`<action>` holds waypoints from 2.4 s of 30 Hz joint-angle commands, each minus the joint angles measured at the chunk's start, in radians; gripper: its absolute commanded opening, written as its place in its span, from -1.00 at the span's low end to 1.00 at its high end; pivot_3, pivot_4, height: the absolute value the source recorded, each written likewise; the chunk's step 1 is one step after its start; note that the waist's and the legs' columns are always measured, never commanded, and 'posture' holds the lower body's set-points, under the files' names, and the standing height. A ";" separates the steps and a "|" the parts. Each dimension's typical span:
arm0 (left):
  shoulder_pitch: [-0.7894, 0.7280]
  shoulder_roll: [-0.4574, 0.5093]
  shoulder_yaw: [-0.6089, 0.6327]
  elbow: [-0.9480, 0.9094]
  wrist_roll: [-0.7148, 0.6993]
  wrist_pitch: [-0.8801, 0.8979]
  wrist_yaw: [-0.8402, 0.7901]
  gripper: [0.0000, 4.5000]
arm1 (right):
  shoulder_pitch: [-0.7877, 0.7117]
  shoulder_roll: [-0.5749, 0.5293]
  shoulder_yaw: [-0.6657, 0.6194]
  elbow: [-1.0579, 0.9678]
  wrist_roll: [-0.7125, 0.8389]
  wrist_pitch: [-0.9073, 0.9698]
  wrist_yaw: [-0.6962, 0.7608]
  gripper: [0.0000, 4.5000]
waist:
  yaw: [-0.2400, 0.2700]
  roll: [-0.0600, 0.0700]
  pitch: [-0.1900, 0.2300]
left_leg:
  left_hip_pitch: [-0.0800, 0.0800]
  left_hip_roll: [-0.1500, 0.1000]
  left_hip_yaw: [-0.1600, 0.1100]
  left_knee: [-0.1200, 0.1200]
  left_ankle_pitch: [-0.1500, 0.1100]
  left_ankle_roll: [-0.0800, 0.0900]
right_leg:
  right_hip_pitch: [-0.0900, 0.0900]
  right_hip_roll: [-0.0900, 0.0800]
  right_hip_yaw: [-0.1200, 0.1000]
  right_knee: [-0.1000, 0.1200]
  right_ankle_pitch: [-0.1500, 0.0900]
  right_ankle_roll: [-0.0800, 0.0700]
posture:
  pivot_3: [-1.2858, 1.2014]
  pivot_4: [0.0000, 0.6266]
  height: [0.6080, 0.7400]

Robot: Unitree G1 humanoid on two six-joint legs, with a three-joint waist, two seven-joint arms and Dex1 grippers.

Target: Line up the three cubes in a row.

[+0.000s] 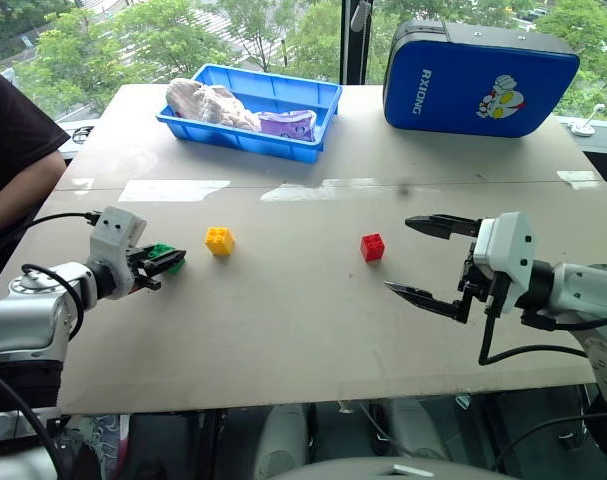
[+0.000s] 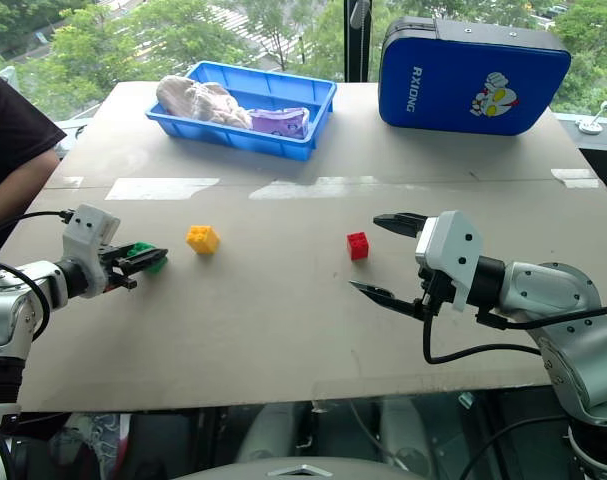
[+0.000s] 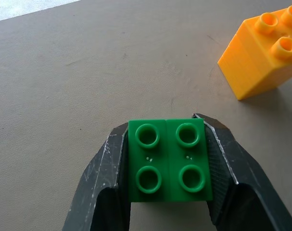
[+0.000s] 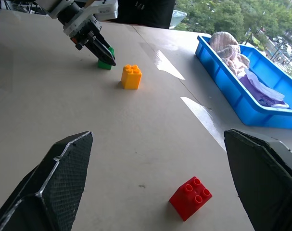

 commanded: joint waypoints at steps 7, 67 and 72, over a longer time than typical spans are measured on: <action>0.034 0.053 0.115 -0.311 -0.323 0.118 -0.300 -0.42 | -0.009 -0.016 -0.001 -0.023 0.018 -0.022 -0.035 1.00 | 0.005 -0.001 0.001 | -0.001 0.000 -0.001 0.000 0.000 0.000 | 0.000 -0.002 -0.001 0.000 0.000 0.000 | 0.03 -0.52 1.00; -0.642 -0.283 -0.508 0.156 0.246 -0.251 -0.621 0.99 | 0.402 -0.086 -0.198 -0.100 0.036 -0.071 -0.111 1.00 | 0.018 -0.003 0.001 | -0.001 -0.002 -0.002 0.003 0.000 0.001 | 0.001 0.006 0.003 0.001 -0.002 0.004 | 0.03 -0.52 1.00; -0.581 -0.123 -0.335 0.035 0.171 -0.059 -0.555 0.99 | 0.391 -0.078 -0.160 -0.074 0.037 -0.103 -0.084 1.00 | 0.018 -0.003 0.001 | -0.001 -0.002 -0.002 0.003 0.000 0.001 | 0.002 0.006 0.003 0.001 -0.002 0.004 | 0.03 -0.52 1.00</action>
